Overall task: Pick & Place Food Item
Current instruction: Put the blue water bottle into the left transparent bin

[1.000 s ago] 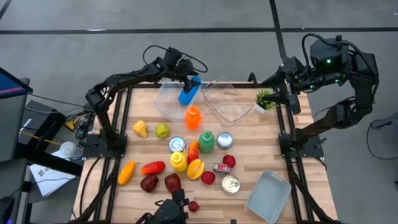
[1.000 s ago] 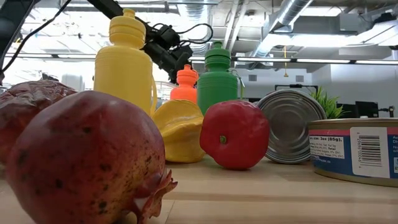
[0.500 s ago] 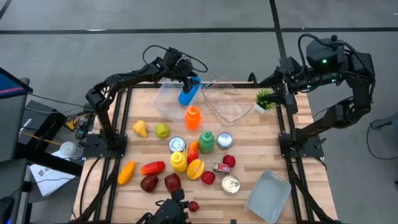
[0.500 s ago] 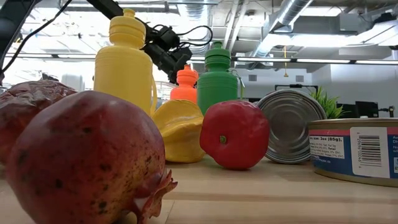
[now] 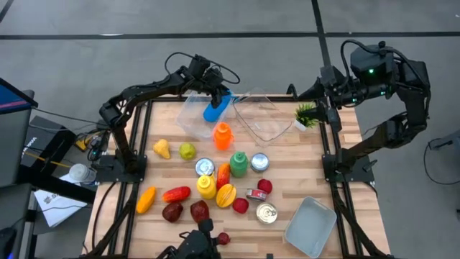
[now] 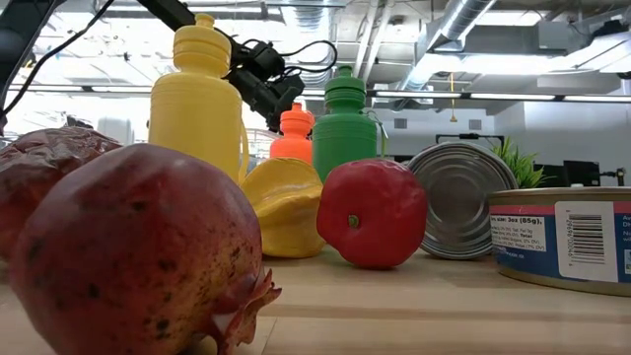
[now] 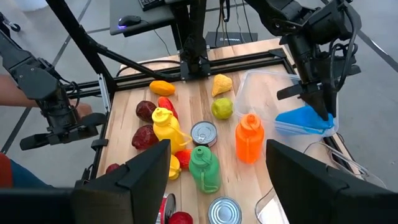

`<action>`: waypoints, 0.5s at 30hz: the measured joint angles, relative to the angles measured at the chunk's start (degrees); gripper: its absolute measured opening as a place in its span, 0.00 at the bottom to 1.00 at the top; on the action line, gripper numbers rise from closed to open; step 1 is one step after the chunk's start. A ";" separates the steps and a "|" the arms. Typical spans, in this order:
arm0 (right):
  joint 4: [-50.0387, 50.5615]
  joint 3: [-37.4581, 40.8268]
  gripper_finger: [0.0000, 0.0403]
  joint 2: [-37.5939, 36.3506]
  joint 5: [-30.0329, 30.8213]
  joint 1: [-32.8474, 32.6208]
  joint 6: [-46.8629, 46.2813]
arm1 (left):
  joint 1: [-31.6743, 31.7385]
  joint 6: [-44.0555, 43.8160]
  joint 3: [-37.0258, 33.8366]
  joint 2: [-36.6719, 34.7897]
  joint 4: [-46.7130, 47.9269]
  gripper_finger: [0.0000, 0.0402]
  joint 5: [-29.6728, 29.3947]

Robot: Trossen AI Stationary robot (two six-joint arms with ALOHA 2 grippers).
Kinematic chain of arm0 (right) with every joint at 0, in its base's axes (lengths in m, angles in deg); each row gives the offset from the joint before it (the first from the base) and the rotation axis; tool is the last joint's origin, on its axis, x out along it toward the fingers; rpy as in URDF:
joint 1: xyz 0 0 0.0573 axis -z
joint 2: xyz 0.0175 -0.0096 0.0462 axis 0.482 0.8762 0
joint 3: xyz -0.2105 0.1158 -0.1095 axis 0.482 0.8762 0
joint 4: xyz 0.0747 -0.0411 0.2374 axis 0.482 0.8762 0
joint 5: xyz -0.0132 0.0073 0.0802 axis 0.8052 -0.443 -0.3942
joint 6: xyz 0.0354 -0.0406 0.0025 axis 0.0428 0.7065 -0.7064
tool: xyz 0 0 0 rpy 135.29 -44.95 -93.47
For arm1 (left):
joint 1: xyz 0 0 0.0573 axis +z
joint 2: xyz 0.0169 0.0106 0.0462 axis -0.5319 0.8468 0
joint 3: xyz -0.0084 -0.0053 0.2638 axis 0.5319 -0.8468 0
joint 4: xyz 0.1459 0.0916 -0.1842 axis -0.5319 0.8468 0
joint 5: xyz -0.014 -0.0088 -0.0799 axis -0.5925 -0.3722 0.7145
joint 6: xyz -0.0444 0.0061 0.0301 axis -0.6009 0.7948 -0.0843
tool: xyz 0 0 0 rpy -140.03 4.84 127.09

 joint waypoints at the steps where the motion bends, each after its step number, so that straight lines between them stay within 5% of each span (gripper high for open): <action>1: 0.00 0.00 0.63 0.00 0.00 0.00 0.02 | 0.00 0.00 0.00 0.00 -0.02 0.11 -0.02; 15: -0.02 0.00 0.63 0.00 -0.02 0.00 0.01 | 0.00 -2.02 -0.04 -5.14 -3.87 0.08 0.16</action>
